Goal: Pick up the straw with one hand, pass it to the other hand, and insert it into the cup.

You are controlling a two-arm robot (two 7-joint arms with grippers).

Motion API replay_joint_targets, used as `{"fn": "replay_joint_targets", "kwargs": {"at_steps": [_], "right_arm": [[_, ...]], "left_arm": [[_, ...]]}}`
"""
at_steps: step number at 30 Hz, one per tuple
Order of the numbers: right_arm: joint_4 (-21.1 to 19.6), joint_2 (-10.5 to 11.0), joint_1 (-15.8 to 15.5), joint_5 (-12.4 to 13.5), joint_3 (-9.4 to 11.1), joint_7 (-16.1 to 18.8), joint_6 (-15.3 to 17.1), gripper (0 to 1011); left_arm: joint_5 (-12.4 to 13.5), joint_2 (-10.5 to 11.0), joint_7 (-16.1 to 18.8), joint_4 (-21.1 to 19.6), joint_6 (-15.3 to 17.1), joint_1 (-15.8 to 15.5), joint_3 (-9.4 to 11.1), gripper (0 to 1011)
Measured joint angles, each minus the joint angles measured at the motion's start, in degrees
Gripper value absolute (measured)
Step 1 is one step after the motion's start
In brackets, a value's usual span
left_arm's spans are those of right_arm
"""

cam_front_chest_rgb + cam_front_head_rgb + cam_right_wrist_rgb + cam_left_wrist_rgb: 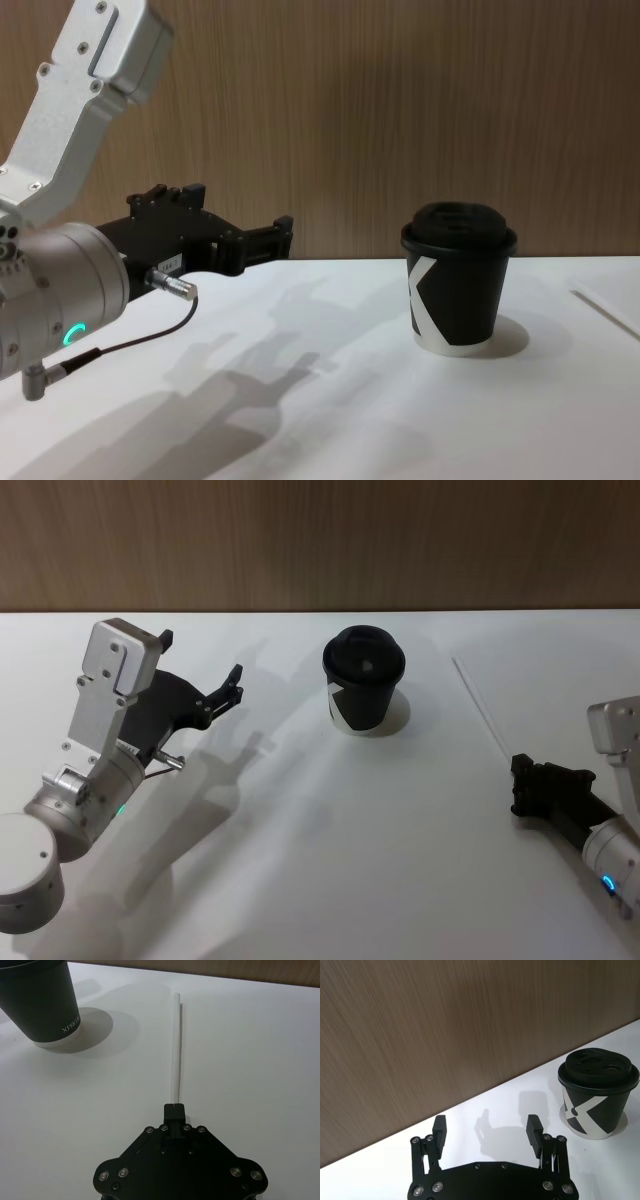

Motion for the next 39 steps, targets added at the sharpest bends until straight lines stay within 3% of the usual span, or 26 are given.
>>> {"fn": "replay_joint_targets", "kwargs": {"at_steps": [7, 15, 31, 39], "right_arm": [[0.0, -0.1, 0.0, -0.1, 0.0, 0.0, -0.1, 0], [0.1, -0.3, 0.0, -1.2, 0.1, -0.2, -2.8, 0], [-0.1, -0.1, 0.4, -5.2, 0.1, -0.6, -13.4, 0], [-0.4, 1.3, 0.8, -6.9, 0.1, 1.3, -20.6, 0]], "left_arm": [[0.0, 0.0, 0.0, 0.0, 0.0, 0.0, 0.0, 1003], [0.0, 0.0, 0.0, 0.0, 0.0, 0.0, 0.0, 1003], [0.0, 0.0, 0.0, 0.0, 0.0, 0.0, 0.0, 1003], [0.0, 0.0, 0.0, 0.0, 0.0, 0.0, 0.0, 1002]]}}
